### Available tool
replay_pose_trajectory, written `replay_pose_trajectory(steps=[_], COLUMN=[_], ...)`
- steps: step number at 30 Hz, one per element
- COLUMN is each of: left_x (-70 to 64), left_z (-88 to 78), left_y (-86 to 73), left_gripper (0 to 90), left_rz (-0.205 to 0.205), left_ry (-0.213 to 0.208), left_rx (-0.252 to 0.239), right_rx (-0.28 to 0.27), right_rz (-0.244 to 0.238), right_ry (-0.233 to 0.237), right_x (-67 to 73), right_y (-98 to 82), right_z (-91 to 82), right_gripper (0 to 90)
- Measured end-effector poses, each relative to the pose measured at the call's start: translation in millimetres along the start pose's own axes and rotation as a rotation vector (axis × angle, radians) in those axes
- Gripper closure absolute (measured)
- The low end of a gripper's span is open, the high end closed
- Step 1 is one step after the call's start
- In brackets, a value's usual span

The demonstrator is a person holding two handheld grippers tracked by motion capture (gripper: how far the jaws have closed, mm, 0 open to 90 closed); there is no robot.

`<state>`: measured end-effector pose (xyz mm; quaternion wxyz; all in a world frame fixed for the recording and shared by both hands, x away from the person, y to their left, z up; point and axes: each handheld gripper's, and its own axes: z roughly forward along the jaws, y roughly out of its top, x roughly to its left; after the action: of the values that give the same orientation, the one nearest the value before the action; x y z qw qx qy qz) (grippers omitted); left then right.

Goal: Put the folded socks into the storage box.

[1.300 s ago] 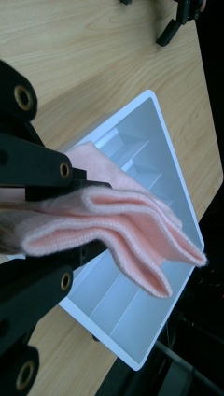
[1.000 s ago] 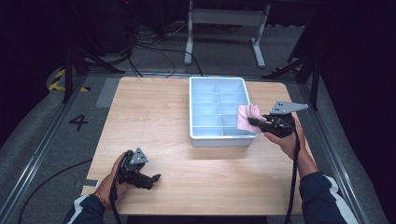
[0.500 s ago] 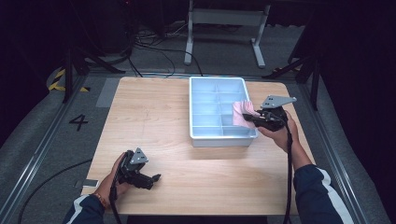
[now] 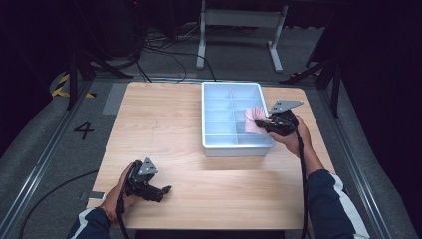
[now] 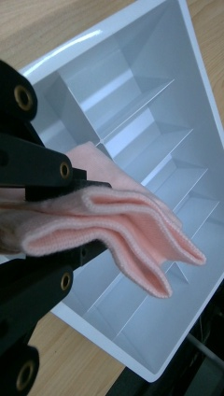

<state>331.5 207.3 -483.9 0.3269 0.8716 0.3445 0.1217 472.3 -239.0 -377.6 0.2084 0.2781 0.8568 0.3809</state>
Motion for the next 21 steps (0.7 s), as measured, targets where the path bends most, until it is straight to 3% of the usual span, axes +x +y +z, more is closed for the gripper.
replay_pose_trajectory(steps=[16, 21], left_x=[0.0, 0.0], left_z=[0.0, 0.0], left_y=[0.0, 0.0], left_gripper=[0.1, 0.1], left_rz=[0.0, 0.0], left_ry=[0.0, 0.0], left_rx=[0.0, 0.0], right_rx=[0.082, 0.129], right_rz=[-0.038, -0.049], right_ry=[-0.015, -0.024], right_x=[-2.1, -3.1], right_y=[-0.5, -2.0], right_z=[28.1, 36.6], right_gripper=[77.2, 77.2])
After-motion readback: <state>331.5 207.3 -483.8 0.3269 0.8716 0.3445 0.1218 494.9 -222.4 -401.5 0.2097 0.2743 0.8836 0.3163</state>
